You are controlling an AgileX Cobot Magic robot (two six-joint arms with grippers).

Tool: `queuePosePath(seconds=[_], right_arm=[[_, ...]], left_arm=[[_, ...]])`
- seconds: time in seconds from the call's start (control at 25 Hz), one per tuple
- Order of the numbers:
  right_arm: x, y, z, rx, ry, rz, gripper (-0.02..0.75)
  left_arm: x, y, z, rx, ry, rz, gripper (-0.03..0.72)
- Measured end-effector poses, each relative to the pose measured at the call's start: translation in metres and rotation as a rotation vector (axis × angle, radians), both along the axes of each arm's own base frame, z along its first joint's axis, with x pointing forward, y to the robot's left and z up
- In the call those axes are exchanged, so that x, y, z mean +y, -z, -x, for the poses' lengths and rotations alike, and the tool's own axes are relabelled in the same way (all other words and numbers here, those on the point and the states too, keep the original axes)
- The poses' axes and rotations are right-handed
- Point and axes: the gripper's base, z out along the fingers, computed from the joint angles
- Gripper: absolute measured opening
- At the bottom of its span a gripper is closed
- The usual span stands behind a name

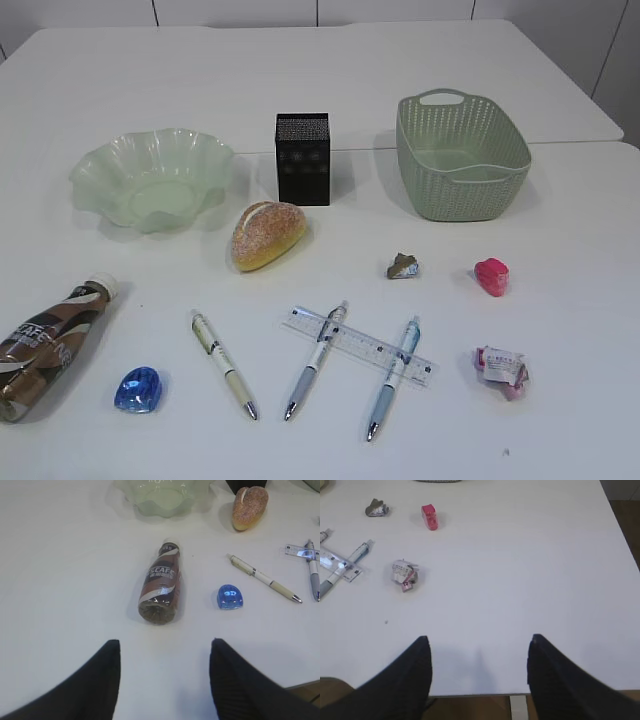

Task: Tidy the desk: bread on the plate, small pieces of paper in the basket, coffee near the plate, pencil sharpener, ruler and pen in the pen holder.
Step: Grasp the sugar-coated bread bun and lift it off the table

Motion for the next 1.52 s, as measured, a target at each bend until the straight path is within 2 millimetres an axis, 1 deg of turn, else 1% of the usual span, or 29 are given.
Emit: queuePosePath(seconds=[0.12, 0.24, 0.36, 0.4, 0.48, 0.64, 0.8, 0.84, 0.88, 0.92, 0.96, 1.0, 1.04, 1.08, 1.2, 1.28, 1.36, 1.4, 1.48, 1.52], right_arm=[[0.000, 0.000, 0.000, -0.002, 0.027, -0.034, 0.478], [0.000, 0.000, 0.000, -0.003, 0.036, -0.044, 0.478], [0.000, 0.000, -0.001, 0.015, 0.040, -0.049, 0.478], [0.000, 0.000, -0.001, 0.015, 0.040, -0.049, 0.478], [0.000, 0.001, -0.007, 0.062, 0.054, -0.067, 0.478], [-0.003, 0.001, -0.020, 0.146, 0.082, -0.068, 0.478], [-0.003, 0.001, -0.020, 0.146, 0.082, -0.068, 0.478], [-0.005, -0.009, -0.040, 0.237, 0.096, -0.075, 0.478], [-0.005, -0.009, -0.040, 0.237, 0.096, -0.075, 0.478], [-0.005, -0.014, -0.045, 0.248, 0.098, -0.077, 0.478], [-0.005, -0.014, -0.045, 0.248, 0.098, -0.077, 0.478], [-0.005, -0.021, -0.052, 0.259, 0.099, -0.083, 0.478], [-0.005, -0.021, -0.052, 0.259, 0.099, -0.083, 0.478], [-0.004, -0.034, -0.061, 0.259, 0.094, -0.107, 0.478], [-0.003, -0.051, -0.074, 0.270, 0.098, -0.137, 0.478], [-0.003, -0.056, -0.082, 0.300, 0.100, -0.147, 0.478], [-0.003, -0.059, -0.086, 0.317, 0.101, -0.153, 0.478], [-0.003, -0.061, -0.097, 0.372, 0.103, -0.161, 0.478], [-0.003, -0.061, -0.099, 0.380, 0.103, -0.161, 0.478], [-0.003, -0.061, -0.111, 0.421, 0.105, -0.169, 0.478]], left_arm=[[0.000, 0.000, 0.000, 0.000, 0.000, 0.000, 0.415], [-0.001, 0.000, -0.002, 0.014, 0.005, 0.007, 0.473], [-0.002, 0.000, -0.011, 0.074, 0.014, 0.011, 0.554], [-0.002, 0.000, -0.014, 0.102, 0.018, 0.007, 0.568], [-0.001, -0.002, -0.021, 0.170, 0.019, -0.015, 0.585], [0.005, -0.014, -0.035, 0.287, 0.008, -0.108, 0.591], [0.003, -0.034, -0.056, 0.387, 0.001, -0.114, 0.591], [0.002, -0.042, -0.061, 0.393, 0.004, -0.111, 0.591], [0.000, -0.047, -0.067, 0.405, 0.008, -0.111, 0.591], [-0.001, -0.055, -0.074, 0.406, 0.013, -0.111, 0.591], [-0.003, -0.064, -0.079, 0.400, 0.020, -0.111, 0.591], [-0.005, -0.073, -0.086, 0.396, 0.027, -0.112, 0.591], [-0.007, -0.080, -0.093, 0.397, 0.034, -0.113, 0.591], [-0.009, -0.089, -0.100, 0.391, 0.041, -0.113, 0.591], [-0.016, -0.115, -0.124, 0.371, 0.057, -0.111, 0.591], [-0.022, -0.130, -0.142, 0.363, 0.073, -0.100, 0.591], [-0.033, -0.138, -0.168, 0.387, 0.099, -0.095, 0.591], [-0.038, -0.142, -0.179, 0.390, 0.115, -0.095, 0.591], [-0.053, -0.141, -0.208, 0.429, 0.150, -0.109, 0.599], [-0.063, -0.140, -0.221, 0.445, 0.172, -0.115, 0.604]])
